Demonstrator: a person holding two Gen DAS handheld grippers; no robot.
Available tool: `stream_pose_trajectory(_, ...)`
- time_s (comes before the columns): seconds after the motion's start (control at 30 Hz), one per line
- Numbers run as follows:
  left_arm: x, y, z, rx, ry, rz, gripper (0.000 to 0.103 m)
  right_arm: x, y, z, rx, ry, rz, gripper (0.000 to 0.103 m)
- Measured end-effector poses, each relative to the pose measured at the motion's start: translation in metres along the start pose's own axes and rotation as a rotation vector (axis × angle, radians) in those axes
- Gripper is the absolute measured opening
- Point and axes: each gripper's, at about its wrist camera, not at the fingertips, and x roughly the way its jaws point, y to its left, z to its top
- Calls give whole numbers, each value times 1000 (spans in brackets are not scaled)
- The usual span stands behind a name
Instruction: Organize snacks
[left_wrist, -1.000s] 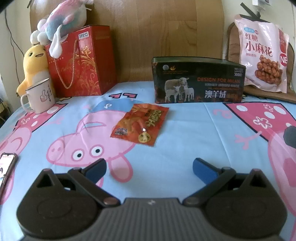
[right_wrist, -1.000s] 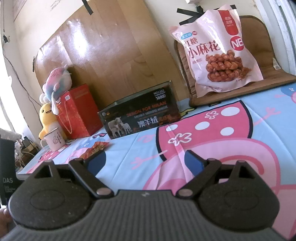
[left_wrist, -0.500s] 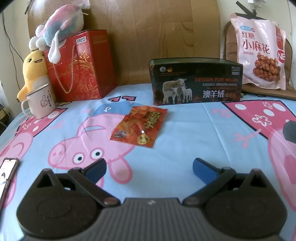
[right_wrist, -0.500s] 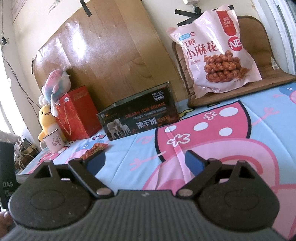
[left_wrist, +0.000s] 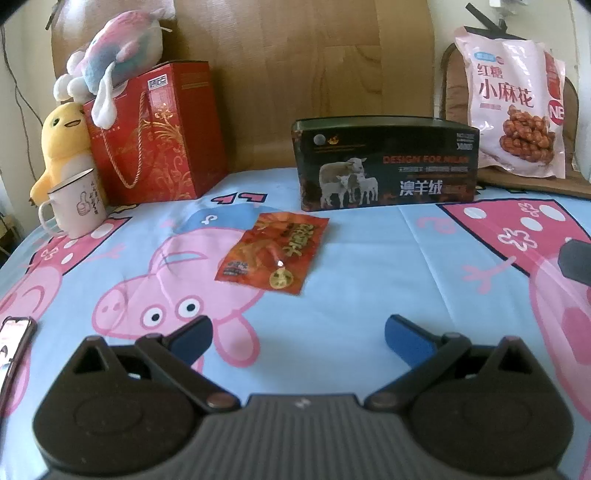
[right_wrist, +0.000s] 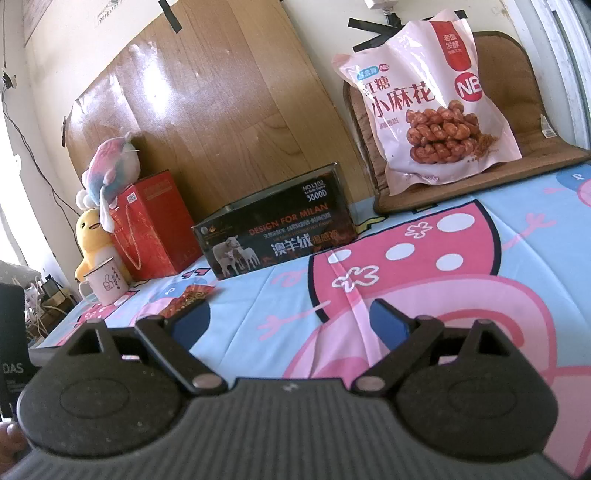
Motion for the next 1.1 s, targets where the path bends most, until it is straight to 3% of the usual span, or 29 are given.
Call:
stream_pose_trajectory(0.23,0,1,0,-6,-1,-18,103,0,0,0,1,1,-2,95)
stream_pose_trajectory(0.43,0,24,-3,-87,11,-135,103,3,1,-2,-1,28,-30,95)
stream_pose_trajectory(0.6,-7,67,-5,-79,-20,-136,103,25,5,8,-37,174,90,95)
stream_pose_trajectory(0.7,2,101,6,-178,10,-172,103,57,22,30,-105,250,173,90)
stream_pose_trajectory(0.77,15,122,15,-286,60,-213,97,88,41,46,-147,284,257,83)
stream_pose_trajectory(0.8,22,131,19,-340,84,-238,87,105,50,50,-176,300,279,78)
stream_pose_trajectory(0.87,32,141,24,-415,105,-288,79,141,68,57,-224,337,308,67)
stream_pose_trajectory(0.93,41,142,29,-443,133,-347,58,175,83,56,-269,370,329,62)
stream_pose_trajectory(1.07,51,135,33,-453,127,-382,52,221,96,43,-290,445,343,60)
stream_pose_trajectory(1.1,54,132,34,-446,122,-380,48,227,96,42,-282,476,348,51)
